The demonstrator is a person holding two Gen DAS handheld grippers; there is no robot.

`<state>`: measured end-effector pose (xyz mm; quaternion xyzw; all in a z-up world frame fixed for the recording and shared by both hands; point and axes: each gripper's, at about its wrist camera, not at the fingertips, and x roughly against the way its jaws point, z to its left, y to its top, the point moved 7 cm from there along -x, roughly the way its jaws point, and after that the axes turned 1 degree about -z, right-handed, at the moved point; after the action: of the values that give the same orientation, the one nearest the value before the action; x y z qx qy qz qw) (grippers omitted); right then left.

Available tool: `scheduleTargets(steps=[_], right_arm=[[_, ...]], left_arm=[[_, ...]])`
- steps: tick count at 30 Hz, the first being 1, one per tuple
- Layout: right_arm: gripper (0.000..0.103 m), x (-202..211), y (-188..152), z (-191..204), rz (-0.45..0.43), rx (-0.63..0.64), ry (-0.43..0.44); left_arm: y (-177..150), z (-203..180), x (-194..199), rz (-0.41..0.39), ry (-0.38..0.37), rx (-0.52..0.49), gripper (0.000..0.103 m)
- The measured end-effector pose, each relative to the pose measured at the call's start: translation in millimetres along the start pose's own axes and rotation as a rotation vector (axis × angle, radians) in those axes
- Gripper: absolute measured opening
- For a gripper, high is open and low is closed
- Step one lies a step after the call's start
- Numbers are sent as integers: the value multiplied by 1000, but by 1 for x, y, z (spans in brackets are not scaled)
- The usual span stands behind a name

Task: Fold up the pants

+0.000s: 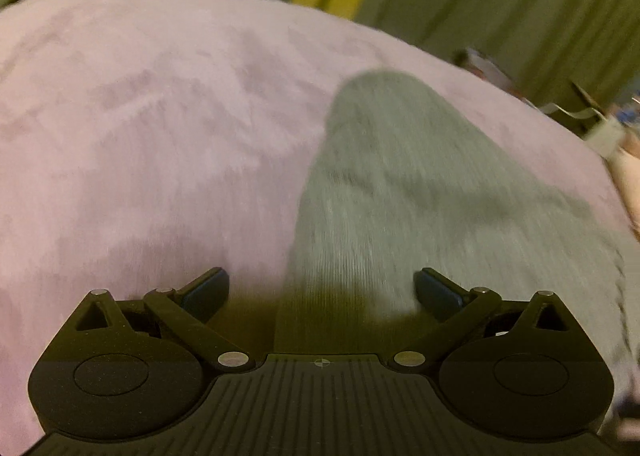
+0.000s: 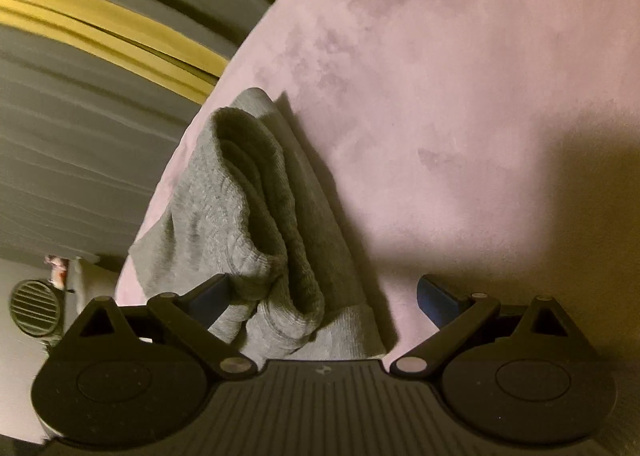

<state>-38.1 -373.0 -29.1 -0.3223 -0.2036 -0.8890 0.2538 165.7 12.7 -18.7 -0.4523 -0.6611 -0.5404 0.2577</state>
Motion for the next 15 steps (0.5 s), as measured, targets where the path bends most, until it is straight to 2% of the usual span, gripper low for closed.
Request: scheduleTargets(steps=[2,5,11,15], right_arm=[[99,-3,6,3,-4,13,35],[99,-10,22,6,-38,37,54],[99,-44,38,10,43,57,156],[99,-54,36,18,100,108,187]], left_arm=[[-9,4,4,33,-53,-13,103],[-16,5,1,54,-81,-63,103],[-10,-3,-10,73,-79,-100,103],[-3,-12,-18,71,-90,-100,103]])
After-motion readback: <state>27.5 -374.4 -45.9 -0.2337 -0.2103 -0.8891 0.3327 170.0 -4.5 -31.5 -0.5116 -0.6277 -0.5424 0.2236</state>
